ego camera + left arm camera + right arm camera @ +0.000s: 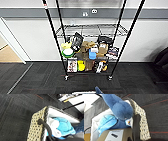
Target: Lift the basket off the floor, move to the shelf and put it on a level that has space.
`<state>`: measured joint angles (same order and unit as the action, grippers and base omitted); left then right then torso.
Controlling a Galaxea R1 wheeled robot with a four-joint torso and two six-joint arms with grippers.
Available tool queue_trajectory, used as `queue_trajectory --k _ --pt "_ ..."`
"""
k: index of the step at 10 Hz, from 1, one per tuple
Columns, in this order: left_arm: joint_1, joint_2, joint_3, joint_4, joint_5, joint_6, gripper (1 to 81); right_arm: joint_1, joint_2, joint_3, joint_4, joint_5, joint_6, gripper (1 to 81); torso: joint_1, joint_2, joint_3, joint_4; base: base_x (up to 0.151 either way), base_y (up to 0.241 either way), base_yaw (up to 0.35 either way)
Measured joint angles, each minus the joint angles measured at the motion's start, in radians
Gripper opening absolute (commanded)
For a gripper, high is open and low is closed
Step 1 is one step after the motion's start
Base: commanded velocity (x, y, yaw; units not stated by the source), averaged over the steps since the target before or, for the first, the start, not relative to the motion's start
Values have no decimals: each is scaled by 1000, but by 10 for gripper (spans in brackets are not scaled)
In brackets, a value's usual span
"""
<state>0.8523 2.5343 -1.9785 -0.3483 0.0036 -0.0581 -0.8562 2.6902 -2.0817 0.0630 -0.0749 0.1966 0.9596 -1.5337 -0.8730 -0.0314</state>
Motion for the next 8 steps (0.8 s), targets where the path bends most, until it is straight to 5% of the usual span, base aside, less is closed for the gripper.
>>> queue_trajectory --k 8 --pt "-55 -36 103 -13 17 -12 10 0 -38 31 7 16 6 10 -179 279 17 0 0 0 0"
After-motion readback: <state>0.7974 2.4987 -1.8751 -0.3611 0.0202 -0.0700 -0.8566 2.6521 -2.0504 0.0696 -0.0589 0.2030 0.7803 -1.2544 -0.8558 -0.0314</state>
